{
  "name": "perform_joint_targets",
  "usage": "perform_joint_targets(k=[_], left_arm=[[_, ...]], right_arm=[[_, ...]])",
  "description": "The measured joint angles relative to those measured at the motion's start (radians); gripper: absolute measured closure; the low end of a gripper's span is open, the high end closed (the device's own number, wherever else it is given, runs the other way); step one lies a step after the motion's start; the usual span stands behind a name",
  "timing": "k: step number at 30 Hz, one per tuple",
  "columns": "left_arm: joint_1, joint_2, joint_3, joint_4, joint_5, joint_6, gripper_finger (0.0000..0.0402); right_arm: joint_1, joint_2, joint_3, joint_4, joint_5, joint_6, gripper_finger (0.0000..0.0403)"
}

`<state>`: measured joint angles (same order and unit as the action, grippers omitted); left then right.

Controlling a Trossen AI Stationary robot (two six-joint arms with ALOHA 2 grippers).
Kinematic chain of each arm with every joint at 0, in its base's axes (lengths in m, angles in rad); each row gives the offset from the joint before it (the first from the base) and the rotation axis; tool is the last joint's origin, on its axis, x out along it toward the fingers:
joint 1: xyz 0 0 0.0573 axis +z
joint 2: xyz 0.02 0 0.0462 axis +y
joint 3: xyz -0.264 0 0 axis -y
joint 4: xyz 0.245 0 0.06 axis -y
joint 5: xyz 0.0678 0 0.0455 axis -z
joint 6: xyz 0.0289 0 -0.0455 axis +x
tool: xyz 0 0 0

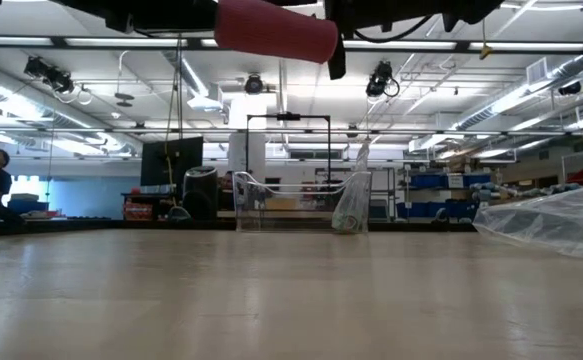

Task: Roll bandage
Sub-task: Roll the pink bandage

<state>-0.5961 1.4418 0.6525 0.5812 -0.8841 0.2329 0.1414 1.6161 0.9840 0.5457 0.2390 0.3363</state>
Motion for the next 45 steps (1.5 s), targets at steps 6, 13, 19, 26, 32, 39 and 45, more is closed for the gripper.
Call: perform_joint_targets(k=[6, 13, 19, 26, 32, 39, 45], left_arm=[[0.000, 0.000, 0.000, 0.002, 0.024, -0.008, 0.0389], [0.000, 0.000, 0.000, 0.005, 0.039, -0.010, 0.0389], [-0.001, 0.000, 0.000, 0.029, 0.072, -0.010, 0.0389], [-0.001, 0.000, 0.000, 0.055, 0.120, 0.000, 0.0389], [-0.001, 0.000, 0.000, 0.066, 0.139, -0.001, 0.0389], [-0.001, 0.000, 0.001, 0.084, 0.138, -0.028, 0.0389], [-0.001, 0.000, 0.001, 0.140, 0.138, -0.072, 0.0389]], right_arm=[[-0.001, 0.000, 0.000, -0.033, -0.001, -0.015, 0.0110], [-0.001, 0.000, 0.000, -0.069, -0.018, 0.018, 0.0082], [-0.002, 0.000, 0.000, -0.127, -0.061, 0.074, 0.0095], [0.002, 0.000, 0.000, -0.119, -0.157, -0.001, 0.0118], [0.014, -0.009, 0.000, -0.073, -0.162, -0.120, 0.0125], [0.014, -0.140, 0.000, -0.145, -0.160, -0.217, 0.0092], [0.039, -0.332, 0.000, -0.399, -0.028, -0.353, 0.0077]])
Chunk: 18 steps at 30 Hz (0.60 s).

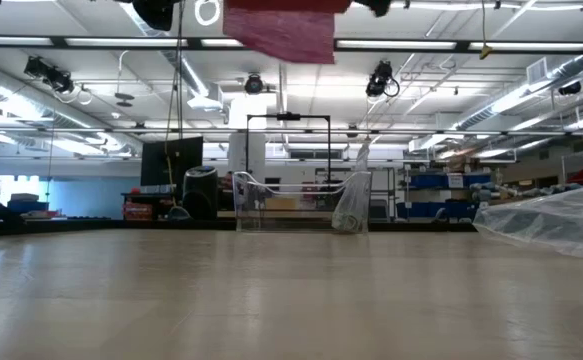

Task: Roll bandage
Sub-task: Roll the pink bandage

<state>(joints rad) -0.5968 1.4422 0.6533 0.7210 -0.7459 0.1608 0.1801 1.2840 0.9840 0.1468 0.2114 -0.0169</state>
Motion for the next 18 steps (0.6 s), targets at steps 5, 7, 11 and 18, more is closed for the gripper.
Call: perform_joint_targets(k=[5, 7, 11, 18], left_arm=[[0.000, -0.014, 0.000, 0.100, 0.000, -0.020, 0.0389], [0.001, -0.025, 0.000, 0.127, 0.001, -0.024, 0.0389], [0.011, -0.037, 0.000, 0.184, 0.016, -0.048, 0.0389], [0.044, -0.037, 0.000, 0.207, 0.079, -0.086, 0.0389]], right_arm=[[0.016, -0.119, -0.047, -0.183, 0.099, -0.042, 0.0077], [0.015, -0.147, -0.115, -0.135, 0.033, 0.005, 0.0079], [0.032, -0.138, -0.294, 0.151, -0.059, 0.112, 0.0083], [0.076, 0.017, -0.431, 0.665, -0.059, 0.198, 0.0097]])
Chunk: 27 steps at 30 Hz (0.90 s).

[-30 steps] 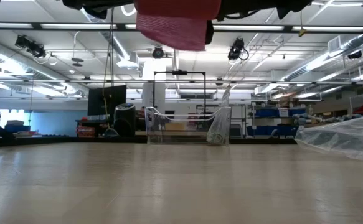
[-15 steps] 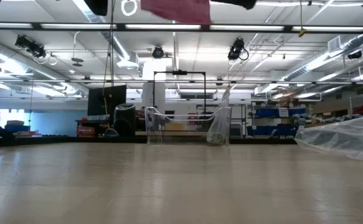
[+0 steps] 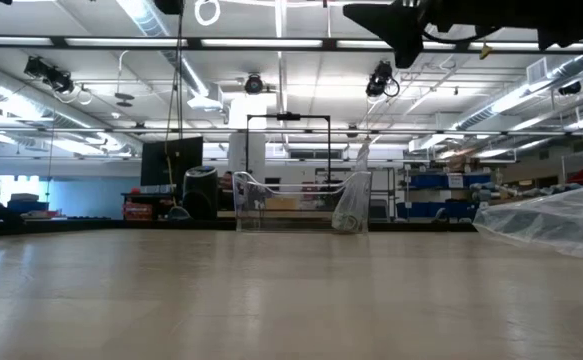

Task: Roll bandage
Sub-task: Roll the pink bandage

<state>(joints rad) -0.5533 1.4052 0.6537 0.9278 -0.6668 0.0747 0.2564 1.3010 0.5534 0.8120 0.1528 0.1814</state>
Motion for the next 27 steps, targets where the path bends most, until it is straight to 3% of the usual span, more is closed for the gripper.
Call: perform_joint_targets(k=[10, 14, 22, 27], left_arm=[[0.018, 0.000, 0.000, 0.014, 0.030, 0.003, 0.0389], [0.018, 0.000, 0.000, 0.036, 0.030, 0.024, 0.0389], [0.018, 0.000, 0.000, 0.065, 0.003, 0.094, 0.0388], [0.018, 0.000, -0.001, 0.064, -0.078, 0.160, 0.0388]], right_arm=[[-0.003, 0.142, 0.088, 0.051, 0.001, -0.032, 0.0137], [-0.001, 0.179, 0.122, 0.053, 0.001, -0.044, 0.0198], [0.026, 0.239, 0.151, 0.120, 0.009, -0.071, 0.0386], [0.056, 0.227, 0.152, 0.141, 0.013, -0.070, 0.0390]])
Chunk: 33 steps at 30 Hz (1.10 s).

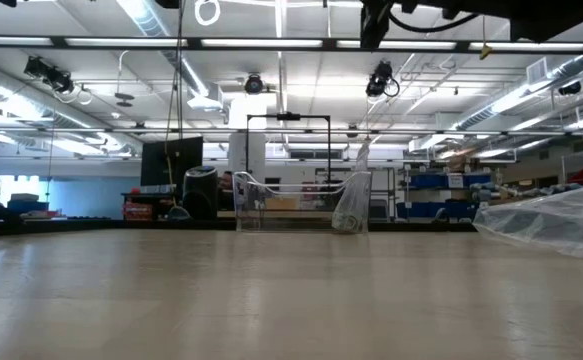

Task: Roll bandage
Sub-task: Roll the pink bandage

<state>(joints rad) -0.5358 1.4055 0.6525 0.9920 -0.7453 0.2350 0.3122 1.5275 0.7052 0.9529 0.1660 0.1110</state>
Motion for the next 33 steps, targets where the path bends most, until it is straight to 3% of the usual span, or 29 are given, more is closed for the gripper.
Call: perform_joint_targets(k=[5, 17, 24, 33], left_arm=[[0.000, 0.000, 0.000, -0.019, -0.082, 0.068, 0.0388], [0.000, 0.014, 0.000, -0.141, -0.157, 0.071, 0.0389], [0.007, 0.066, 0.000, -0.107, -0.186, 0.078, 0.0389], [0.011, 0.101, 0.000, 0.090, -0.159, 0.201, 0.0389]], right_arm=[[0.019, -0.008, 0.000, 0.001, 0.004, 0.001, 0.0398], [-0.017, -0.025, 0.000, 0.012, 0.001, 0.072, 0.0386], [-0.033, -0.025, 0.000, 0.000, -0.021, 0.118, 0.0311], [-0.015, -0.025, 0.000, -0.041, -0.036, 0.156, 0.0200]])
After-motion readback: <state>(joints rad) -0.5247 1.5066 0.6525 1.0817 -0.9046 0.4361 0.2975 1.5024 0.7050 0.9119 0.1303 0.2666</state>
